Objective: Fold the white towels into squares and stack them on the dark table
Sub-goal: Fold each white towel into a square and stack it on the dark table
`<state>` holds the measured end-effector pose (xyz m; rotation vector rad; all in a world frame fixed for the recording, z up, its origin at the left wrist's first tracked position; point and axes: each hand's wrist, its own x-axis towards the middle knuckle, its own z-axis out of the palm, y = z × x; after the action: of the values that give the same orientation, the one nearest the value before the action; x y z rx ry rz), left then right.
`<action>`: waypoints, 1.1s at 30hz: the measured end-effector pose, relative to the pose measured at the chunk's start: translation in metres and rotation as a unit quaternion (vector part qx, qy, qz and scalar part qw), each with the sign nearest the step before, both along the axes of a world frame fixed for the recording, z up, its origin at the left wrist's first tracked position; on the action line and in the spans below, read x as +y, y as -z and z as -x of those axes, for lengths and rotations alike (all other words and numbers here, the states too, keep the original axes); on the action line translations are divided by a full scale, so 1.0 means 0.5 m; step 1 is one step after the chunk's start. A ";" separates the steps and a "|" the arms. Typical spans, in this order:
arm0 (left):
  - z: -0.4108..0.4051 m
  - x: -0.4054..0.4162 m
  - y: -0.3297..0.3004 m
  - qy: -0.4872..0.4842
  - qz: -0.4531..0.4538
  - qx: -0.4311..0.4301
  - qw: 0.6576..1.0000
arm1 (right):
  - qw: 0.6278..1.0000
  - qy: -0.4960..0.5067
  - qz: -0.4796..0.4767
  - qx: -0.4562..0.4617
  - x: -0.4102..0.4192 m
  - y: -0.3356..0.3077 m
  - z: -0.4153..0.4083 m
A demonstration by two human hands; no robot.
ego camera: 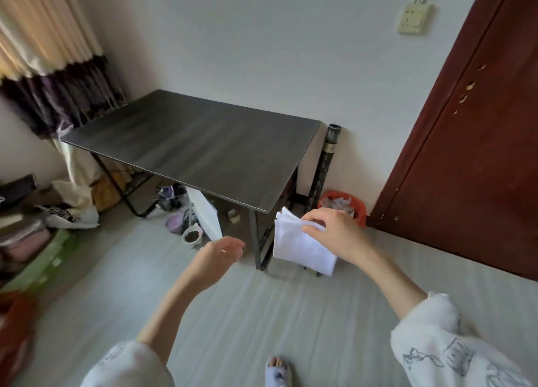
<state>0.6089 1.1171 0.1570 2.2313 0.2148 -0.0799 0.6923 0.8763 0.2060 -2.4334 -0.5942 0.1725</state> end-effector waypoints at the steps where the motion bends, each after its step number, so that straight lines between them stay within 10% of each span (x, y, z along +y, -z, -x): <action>1: -0.044 0.019 0.000 -0.004 0.006 -0.005 1.000 | 1.000 -0.012 0.001 0.015 0.025 0.001 -0.041; 16: -0.577 0.310 0.019 0.064 0.168 0.024 0.983 | 0.988 -0.073 -0.037 0.133 0.383 0.021 -0.554; 33: -1.112 0.693 0.245 0.017 0.153 0.227 0.962 | 0.953 0.066 0.050 0.291 0.803 0.302 -1.048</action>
<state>1.1648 1.4636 0.0347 1.8812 0.3850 -0.6058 1.2163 1.2778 0.0550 -2.3386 -0.1589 0.8443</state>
